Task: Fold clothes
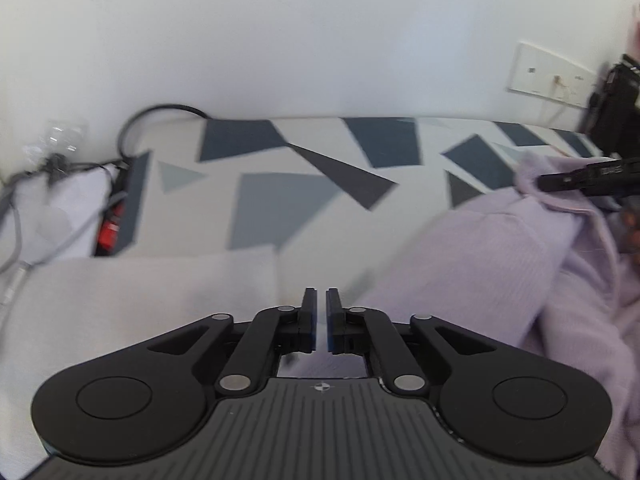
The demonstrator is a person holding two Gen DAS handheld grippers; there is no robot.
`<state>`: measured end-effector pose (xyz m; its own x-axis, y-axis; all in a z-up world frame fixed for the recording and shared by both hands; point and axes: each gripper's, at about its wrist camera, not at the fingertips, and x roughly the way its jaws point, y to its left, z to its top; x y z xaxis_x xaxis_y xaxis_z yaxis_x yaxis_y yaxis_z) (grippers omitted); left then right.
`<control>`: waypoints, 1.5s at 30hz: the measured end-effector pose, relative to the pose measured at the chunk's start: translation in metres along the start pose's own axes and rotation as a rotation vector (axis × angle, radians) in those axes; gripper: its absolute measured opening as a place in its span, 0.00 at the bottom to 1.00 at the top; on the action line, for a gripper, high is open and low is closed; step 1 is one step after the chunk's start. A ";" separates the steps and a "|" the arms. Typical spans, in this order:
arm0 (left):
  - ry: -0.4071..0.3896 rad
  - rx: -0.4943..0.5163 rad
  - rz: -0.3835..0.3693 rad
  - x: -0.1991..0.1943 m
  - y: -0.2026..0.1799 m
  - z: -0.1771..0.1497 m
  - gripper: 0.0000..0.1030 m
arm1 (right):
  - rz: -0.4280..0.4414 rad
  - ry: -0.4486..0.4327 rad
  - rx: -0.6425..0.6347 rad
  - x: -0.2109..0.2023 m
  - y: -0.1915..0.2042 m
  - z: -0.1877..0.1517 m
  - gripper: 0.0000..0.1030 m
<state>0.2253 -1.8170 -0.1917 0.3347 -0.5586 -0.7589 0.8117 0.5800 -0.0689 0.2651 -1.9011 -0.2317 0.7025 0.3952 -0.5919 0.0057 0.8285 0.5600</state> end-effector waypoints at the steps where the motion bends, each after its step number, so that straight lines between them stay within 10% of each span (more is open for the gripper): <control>1: 0.010 0.007 -0.021 0.001 -0.003 -0.001 0.14 | 0.004 -0.003 0.014 -0.002 -0.002 -0.003 0.18; 7: 0.021 0.040 -0.093 0.004 -0.017 -0.002 0.51 | -0.013 0.017 0.014 -0.003 -0.003 -0.009 0.22; 16: 0.114 0.138 -0.077 0.031 -0.028 -0.006 0.52 | -0.022 0.031 0.021 0.004 -0.001 -0.009 0.23; 17: 0.115 0.145 -0.074 0.031 -0.029 -0.006 0.51 | -0.023 0.032 0.020 0.004 0.000 -0.008 0.23; 19: 0.111 0.151 -0.068 0.029 -0.029 -0.005 0.15 | -0.026 0.032 0.021 0.004 0.000 -0.008 0.23; 22: 0.105 0.162 -0.057 0.027 -0.030 -0.003 0.05 | -0.031 0.034 0.024 0.004 0.001 -0.008 0.24; 33: -0.076 0.108 0.035 -0.011 -0.025 0.020 0.03 | -0.082 0.072 -0.042 -0.005 0.017 0.000 0.55; 43: -0.097 0.095 0.087 -0.009 -0.028 0.017 0.03 | -0.060 0.109 -0.059 0.009 0.026 0.032 0.54; 45: -0.096 0.070 0.091 -0.007 -0.023 0.018 0.02 | -0.093 0.153 -0.092 0.021 0.030 0.035 0.36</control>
<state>0.2129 -1.8367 -0.1731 0.4505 -0.5615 -0.6941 0.8058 0.5905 0.0453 0.3049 -1.8817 -0.2076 0.5858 0.3651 -0.7236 -0.0043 0.8942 0.4477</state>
